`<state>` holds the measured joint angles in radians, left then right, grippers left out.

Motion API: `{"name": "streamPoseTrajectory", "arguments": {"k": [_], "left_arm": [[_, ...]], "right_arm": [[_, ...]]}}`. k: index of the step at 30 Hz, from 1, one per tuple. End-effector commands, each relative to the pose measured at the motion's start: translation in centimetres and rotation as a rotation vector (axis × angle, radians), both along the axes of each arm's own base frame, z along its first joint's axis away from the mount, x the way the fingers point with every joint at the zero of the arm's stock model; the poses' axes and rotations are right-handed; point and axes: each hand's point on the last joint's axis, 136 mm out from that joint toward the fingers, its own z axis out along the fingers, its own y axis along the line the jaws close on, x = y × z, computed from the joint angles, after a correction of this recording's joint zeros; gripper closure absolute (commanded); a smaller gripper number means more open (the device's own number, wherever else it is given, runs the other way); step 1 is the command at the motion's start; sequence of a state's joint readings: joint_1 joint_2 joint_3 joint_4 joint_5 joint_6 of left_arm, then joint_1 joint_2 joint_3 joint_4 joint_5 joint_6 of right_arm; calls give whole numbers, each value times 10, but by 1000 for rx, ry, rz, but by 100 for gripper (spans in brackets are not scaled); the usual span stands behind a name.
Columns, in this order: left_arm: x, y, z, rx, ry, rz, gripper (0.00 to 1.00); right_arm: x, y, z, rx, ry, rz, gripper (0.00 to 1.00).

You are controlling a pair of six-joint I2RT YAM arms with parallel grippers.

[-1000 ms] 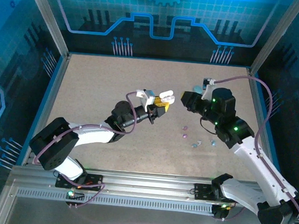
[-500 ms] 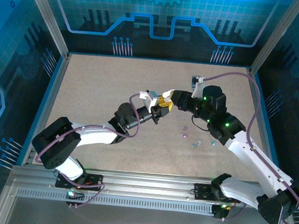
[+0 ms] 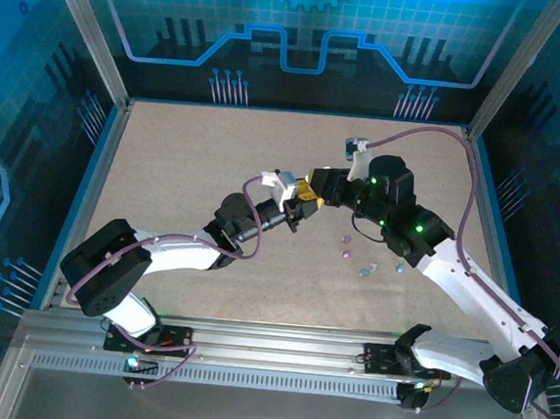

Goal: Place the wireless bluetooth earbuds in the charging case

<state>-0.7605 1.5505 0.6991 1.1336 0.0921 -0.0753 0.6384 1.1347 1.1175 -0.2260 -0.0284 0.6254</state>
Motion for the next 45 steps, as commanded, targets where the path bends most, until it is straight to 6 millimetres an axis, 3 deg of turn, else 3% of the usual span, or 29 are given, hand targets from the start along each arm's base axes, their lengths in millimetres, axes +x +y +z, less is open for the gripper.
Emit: {"name": "streamPoseTrajectory", "arguments": {"k": [1,7,17,35,45], "left_arm": [[-3,2,32,-62,-77,18,78],[-4,4,34,-72,-85,23,78],[-5,4,33,-76,-90,16,78],[-7,8,48,-101,-129,27,78],[-10,10,50,-91,-144,29,78]], "right_arm": [[-2,3,2,-60,-25,2,74],[-5,-2,-5,-98,-32,-22,74],[-1,-3,7,-83,-67,-34,74],[-9,-1,-26,-233,-8,47,70],[-9,-7,-24,-255,-12,26,67]]}}
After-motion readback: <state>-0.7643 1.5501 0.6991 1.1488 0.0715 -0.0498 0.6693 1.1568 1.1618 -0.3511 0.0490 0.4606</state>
